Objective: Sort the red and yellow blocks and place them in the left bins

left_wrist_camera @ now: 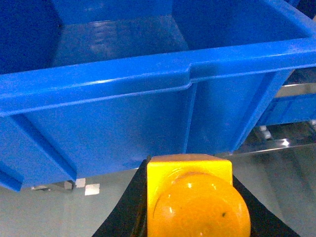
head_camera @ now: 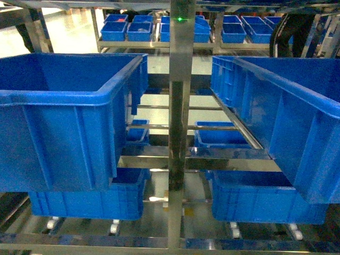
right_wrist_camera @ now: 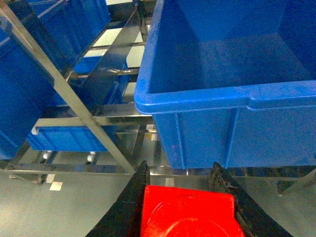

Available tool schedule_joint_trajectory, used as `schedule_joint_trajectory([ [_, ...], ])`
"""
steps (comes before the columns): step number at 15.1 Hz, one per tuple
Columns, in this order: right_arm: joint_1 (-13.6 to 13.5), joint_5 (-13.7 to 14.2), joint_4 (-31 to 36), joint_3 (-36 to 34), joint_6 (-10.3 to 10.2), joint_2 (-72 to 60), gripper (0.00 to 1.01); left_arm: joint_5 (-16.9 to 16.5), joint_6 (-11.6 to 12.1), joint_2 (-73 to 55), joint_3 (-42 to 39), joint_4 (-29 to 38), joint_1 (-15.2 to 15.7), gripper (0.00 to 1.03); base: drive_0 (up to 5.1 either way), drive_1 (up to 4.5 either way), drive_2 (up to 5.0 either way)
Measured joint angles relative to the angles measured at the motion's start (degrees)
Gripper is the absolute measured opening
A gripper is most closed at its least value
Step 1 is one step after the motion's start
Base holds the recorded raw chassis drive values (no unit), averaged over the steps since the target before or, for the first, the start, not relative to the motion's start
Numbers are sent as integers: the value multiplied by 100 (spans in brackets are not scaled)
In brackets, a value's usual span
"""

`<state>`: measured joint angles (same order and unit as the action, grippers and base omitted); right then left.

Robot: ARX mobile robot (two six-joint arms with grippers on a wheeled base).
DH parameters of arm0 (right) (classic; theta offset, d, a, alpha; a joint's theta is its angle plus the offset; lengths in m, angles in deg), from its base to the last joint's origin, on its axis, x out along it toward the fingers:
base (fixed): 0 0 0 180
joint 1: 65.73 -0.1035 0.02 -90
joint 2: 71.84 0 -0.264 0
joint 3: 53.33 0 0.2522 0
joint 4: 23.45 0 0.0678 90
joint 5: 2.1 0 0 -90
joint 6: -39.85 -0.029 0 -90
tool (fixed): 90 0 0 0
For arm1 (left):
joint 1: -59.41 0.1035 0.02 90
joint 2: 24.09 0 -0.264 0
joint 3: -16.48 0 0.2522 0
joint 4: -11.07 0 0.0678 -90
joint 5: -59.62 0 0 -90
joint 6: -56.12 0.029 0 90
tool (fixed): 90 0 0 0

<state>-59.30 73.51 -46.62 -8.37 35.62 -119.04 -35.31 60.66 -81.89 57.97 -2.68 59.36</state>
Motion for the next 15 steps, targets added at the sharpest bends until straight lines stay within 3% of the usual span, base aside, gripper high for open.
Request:
schedule_joint_trajectory([
  [12, 0, 0, 0, 0, 0, 0, 28, -162, -15, 223, 509, 297, 160, 26, 0, 0, 0],
  [15, 0, 0, 0, 0, 0, 0, 28, -286, -188, -2, 870, 361, 514, 26, 0, 0, 0],
])
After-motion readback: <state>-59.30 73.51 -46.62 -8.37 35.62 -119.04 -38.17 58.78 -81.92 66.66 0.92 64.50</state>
